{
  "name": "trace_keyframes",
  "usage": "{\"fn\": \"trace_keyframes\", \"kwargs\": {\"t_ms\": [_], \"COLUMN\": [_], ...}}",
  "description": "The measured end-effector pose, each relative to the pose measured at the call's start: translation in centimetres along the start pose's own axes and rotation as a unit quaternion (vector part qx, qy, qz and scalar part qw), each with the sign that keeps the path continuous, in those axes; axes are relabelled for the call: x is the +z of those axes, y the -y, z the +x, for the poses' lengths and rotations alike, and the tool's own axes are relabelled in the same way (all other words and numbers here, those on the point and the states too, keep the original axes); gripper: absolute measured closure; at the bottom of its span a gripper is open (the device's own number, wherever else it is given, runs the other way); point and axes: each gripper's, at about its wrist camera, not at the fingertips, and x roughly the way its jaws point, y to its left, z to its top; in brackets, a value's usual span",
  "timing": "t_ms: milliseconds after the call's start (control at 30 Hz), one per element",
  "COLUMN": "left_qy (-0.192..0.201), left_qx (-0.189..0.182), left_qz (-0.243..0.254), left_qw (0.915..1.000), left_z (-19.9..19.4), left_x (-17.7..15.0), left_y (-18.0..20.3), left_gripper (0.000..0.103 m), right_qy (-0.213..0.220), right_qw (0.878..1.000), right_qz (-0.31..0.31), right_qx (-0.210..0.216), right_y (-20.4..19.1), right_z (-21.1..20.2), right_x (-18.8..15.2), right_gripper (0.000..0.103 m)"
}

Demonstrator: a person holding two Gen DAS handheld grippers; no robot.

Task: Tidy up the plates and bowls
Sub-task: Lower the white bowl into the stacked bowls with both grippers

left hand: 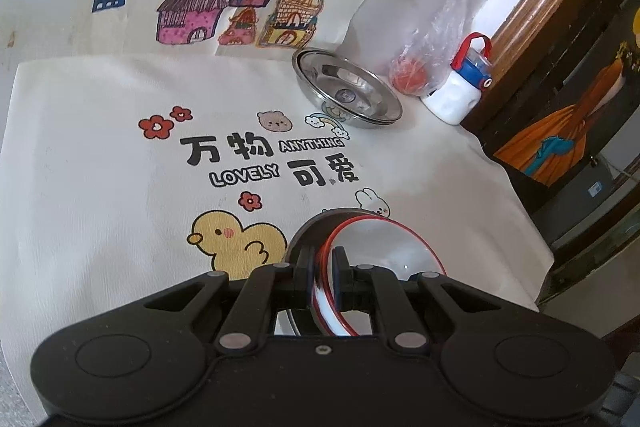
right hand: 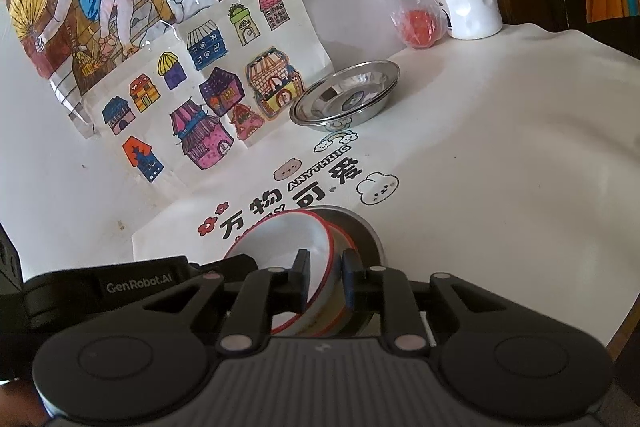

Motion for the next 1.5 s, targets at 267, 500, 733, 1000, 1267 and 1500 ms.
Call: {"fn": "trace_keyframes", "kwargs": {"t_ms": [267, 500, 733, 1000, 1267, 1500], "left_qy": [0.002, 0.007, 0.006, 0.005, 0.005, 0.005], "left_qx": [0.004, 0.007, 0.007, 0.004, 0.004, 0.003], "left_qz": [0.006, 0.012, 0.013, 0.017, 0.017, 0.016], "left_qw": [1.0000, 0.9999, 0.9999, 0.9998, 0.9998, 0.9999], "left_z": [0.0, 0.3, 0.4, 0.6, 0.6, 0.6], "left_x": [-0.1, -0.2, -0.2, -0.3, -0.3, -0.3], "left_y": [0.2, 0.6, 0.8, 1.1, 1.1, 1.0], "left_gripper": [0.094, 0.093, 0.090, 0.090, 0.090, 0.090], "right_qy": [0.000, 0.004, 0.009, 0.012, 0.012, 0.012], "right_qw": [1.000, 1.000, 1.000, 1.000, 1.000, 1.000], "right_qz": [-0.003, -0.005, 0.000, 0.000, 0.000, 0.001], "right_qx": [-0.002, -0.005, -0.007, -0.010, -0.008, -0.005], "right_y": [0.0, -0.1, -0.1, 0.0, 0.0, 0.0], "right_z": [0.0, -0.1, -0.3, -0.4, -0.4, -0.5], "right_x": [0.0, 0.0, -0.1, -0.2, -0.2, -0.2], "right_gripper": [0.083, 0.083, 0.083, 0.082, 0.079, 0.076]}}
